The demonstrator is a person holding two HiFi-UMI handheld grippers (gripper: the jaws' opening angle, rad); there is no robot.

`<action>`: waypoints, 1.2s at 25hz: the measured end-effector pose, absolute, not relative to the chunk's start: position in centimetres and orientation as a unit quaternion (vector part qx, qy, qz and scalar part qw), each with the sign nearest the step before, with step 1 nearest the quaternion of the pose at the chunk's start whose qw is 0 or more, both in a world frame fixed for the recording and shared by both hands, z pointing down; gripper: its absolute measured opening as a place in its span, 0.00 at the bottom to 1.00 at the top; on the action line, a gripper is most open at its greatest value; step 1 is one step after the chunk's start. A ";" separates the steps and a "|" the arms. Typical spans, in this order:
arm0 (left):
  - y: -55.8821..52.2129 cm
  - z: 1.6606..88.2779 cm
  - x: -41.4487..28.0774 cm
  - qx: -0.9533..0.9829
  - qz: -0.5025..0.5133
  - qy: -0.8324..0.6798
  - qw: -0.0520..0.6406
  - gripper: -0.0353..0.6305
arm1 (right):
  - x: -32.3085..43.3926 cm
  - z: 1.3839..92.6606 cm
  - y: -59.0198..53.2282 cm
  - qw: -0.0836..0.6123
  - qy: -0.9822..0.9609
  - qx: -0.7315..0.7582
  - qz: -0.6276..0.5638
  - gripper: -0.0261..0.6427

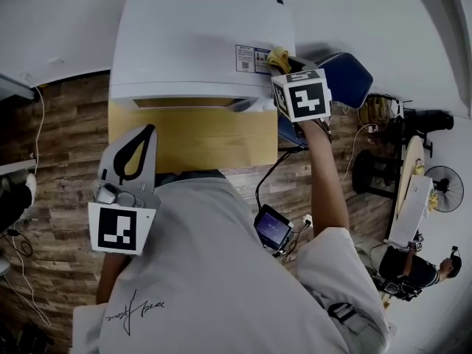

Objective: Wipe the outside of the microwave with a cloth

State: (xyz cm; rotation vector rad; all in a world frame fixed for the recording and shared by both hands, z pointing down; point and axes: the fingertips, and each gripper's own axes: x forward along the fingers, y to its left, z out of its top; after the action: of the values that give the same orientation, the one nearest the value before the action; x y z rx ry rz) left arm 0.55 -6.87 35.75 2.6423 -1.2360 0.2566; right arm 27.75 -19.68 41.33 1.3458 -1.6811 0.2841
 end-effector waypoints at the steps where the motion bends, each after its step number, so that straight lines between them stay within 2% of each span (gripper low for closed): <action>1: -6.9 35.7 0.5 0.897 0.086 -0.420 0.106 0.04 | 27.5 41.4 -19.7 0.467 -0.685 0.547 0.114 0.22; 30: -6.4 34.9 -2.0 0.887 0.075 -0.444 0.099 0.04 | 19.7 40.9 -20.0 0.462 -0.727 0.500 0.093 0.22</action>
State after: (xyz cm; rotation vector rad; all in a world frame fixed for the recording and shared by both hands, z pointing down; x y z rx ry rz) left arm -1.97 -6.41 34.93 2.6244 -1.3122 0.2227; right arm 19.66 -20.00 40.91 1.2291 -1.7867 0.2283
